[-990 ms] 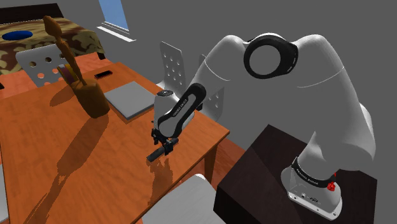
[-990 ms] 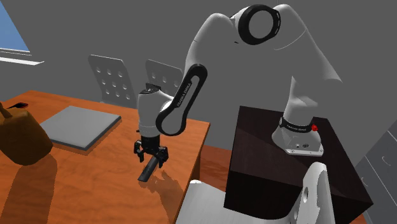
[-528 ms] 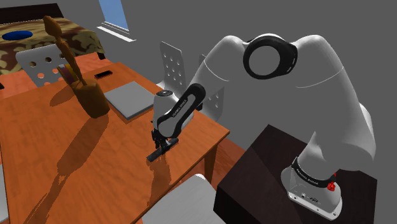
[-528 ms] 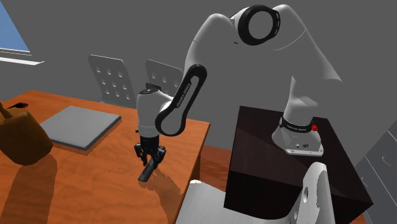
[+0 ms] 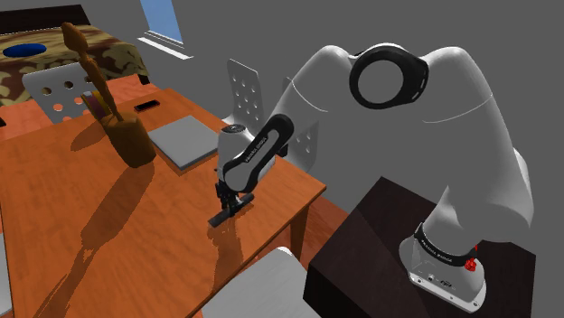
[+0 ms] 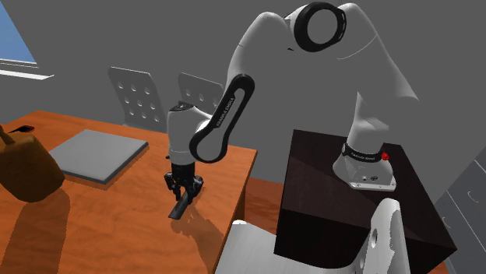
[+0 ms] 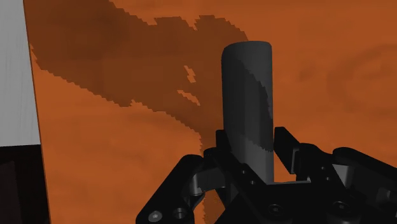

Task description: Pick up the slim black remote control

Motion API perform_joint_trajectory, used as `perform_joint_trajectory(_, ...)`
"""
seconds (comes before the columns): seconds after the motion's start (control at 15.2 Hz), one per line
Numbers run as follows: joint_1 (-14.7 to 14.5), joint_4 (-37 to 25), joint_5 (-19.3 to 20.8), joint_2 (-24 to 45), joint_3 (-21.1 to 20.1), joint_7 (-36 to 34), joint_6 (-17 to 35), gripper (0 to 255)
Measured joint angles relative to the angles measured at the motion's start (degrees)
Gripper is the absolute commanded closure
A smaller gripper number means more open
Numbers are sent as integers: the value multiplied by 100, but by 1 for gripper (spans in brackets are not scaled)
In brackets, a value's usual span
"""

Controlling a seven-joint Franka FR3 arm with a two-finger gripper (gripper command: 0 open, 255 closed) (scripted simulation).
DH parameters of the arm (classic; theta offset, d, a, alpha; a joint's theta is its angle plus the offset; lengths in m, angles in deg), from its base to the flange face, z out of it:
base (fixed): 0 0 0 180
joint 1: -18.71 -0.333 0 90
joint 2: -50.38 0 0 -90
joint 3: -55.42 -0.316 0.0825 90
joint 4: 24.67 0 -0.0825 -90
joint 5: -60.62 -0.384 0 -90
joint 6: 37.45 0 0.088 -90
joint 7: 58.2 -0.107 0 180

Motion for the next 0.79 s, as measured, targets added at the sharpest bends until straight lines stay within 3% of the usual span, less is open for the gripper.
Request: perform_joint_trajectory(0.79,147,181,-126,-720,-155,-15,-532,255)
